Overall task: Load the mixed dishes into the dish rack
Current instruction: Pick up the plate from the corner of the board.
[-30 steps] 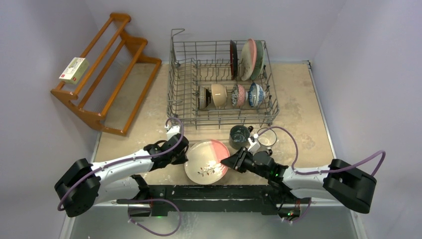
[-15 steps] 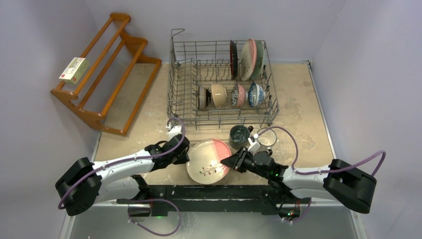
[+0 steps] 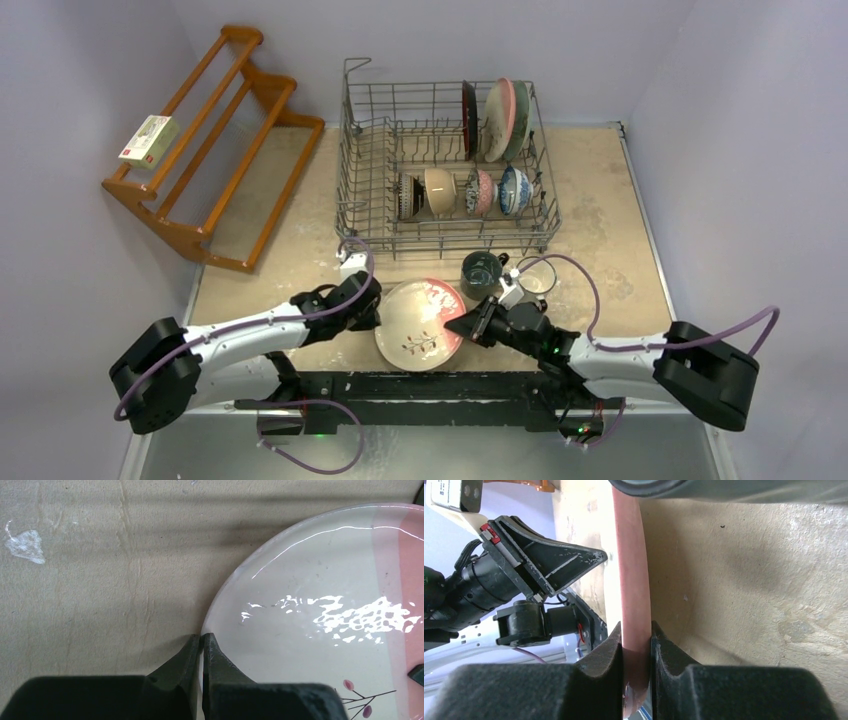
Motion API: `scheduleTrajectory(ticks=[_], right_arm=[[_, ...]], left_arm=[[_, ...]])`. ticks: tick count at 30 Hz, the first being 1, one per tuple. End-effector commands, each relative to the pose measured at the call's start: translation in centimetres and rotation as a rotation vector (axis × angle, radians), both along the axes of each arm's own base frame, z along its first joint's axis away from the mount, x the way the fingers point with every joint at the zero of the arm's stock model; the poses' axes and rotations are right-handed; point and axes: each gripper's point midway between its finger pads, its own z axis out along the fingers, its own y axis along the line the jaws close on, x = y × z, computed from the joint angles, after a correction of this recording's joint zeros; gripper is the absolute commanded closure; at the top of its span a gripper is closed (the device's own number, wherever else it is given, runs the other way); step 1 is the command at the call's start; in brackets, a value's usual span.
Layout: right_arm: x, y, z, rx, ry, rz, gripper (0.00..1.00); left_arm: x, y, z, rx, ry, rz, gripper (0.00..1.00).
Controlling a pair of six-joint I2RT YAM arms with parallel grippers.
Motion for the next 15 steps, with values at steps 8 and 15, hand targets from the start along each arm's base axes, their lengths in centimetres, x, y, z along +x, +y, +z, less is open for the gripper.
scheduleTrajectory(ticks=[8, 15], right_arm=[[1.0, 1.8, 8.8, 0.159, -0.213, 0.032, 1.00], [0.9, 1.2, 11.0, 0.153, -0.271, 0.034, 1.00]], left_arm=[[-1.1, -1.6, 2.8, -0.049, 0.010, -0.078, 0.79], [0.5, -1.7, 7.6, -0.054, -0.095, -0.088, 0.58]])
